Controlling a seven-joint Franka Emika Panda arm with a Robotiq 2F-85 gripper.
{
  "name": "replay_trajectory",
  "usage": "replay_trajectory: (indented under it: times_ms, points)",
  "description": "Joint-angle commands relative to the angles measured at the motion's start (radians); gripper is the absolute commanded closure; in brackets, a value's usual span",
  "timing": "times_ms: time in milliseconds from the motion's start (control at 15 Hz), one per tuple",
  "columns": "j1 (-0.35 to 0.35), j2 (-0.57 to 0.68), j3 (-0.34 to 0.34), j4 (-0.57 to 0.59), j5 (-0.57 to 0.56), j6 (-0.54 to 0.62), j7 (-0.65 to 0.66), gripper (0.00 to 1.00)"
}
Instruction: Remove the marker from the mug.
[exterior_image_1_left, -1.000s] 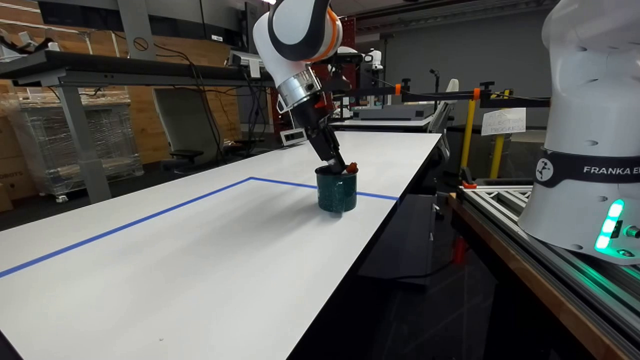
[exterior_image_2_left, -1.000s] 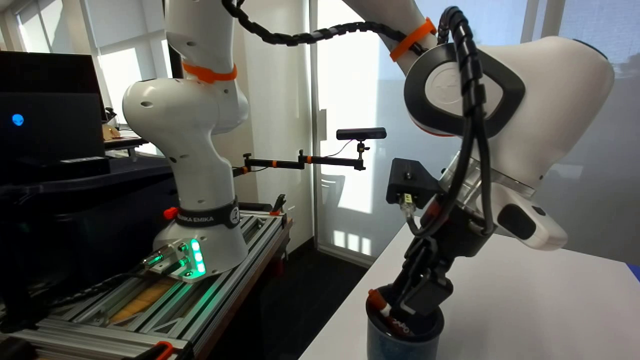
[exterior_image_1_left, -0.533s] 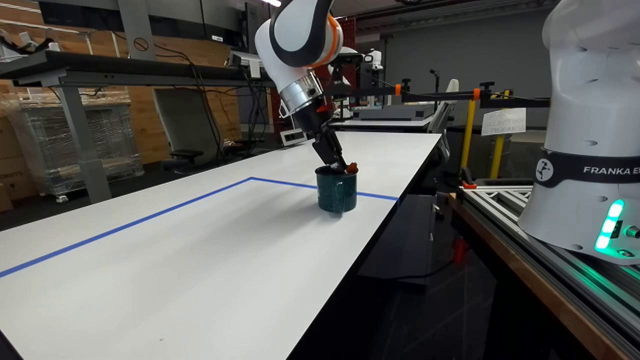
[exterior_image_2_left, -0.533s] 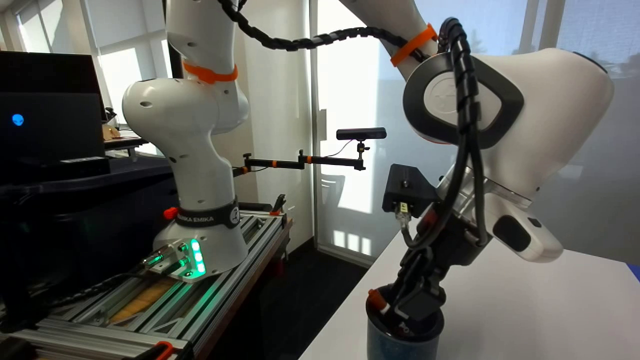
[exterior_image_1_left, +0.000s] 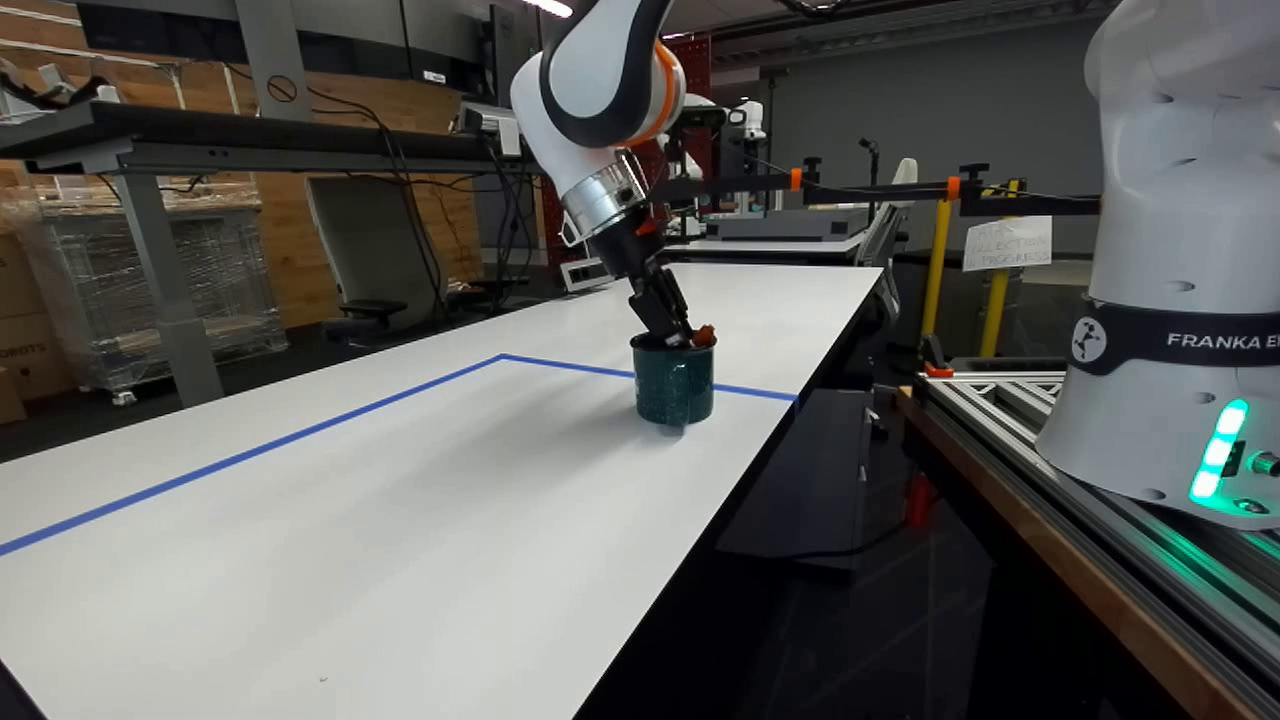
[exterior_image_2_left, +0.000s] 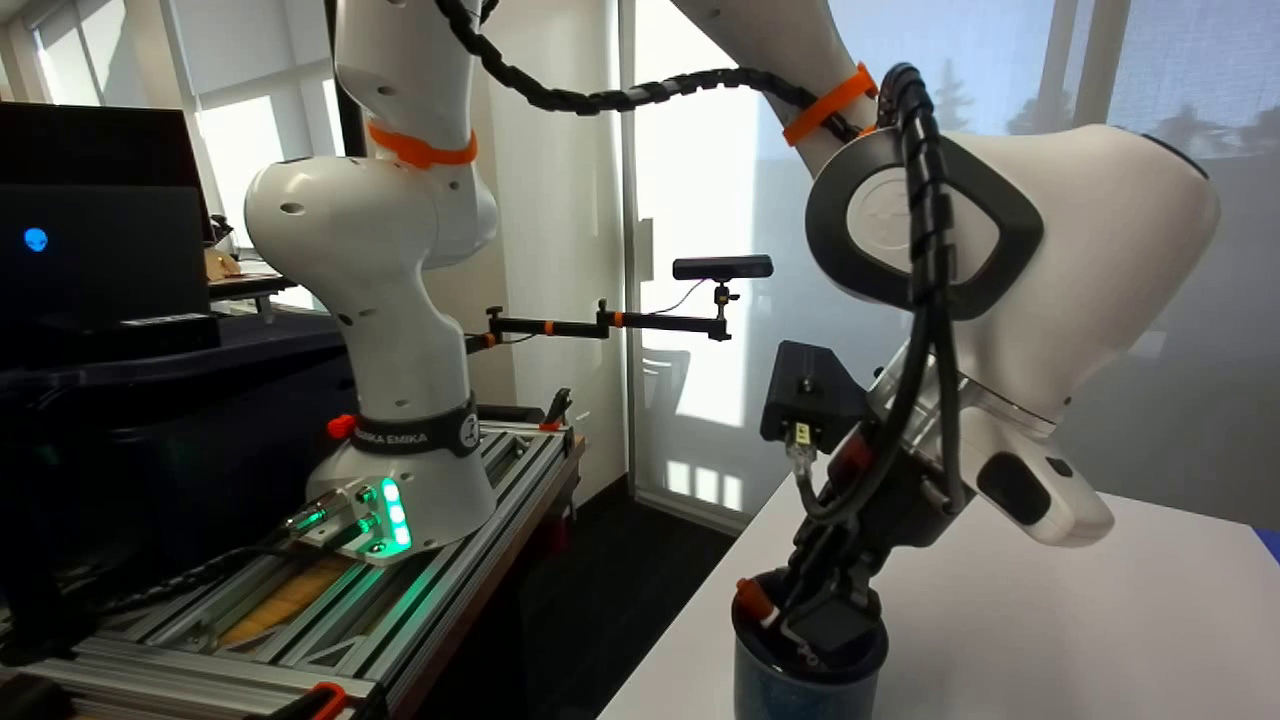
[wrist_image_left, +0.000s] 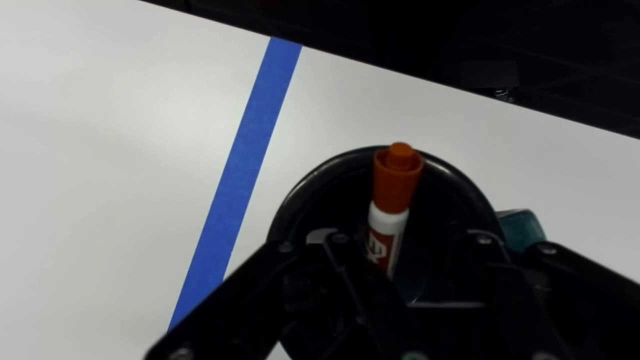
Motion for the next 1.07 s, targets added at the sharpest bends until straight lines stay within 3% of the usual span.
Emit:
replay_trajectory:
  times_ms: [0,133,200,533,933,1000]
  points:
    - [-0.005,0.018,0.006,0.014,0.004,0.012,0.014,0.87]
    - [-0.006,0.007,0.007,0.011,0.006,0.013,0.007,1.0]
    - [-0.007,-0.003,0.008,0.008,0.008,0.008,0.002,0.96]
    - [-0.01,-0.102,0.004,-0.012,0.017,-0.068,-0.009,0.95]
    - [-0.015,-0.247,-0.006,0.039,0.038,-0.339,-0.014,0.95]
    - [-0.014,-0.279,-0.008,0.039,0.049,-0.321,0.009,0.95]
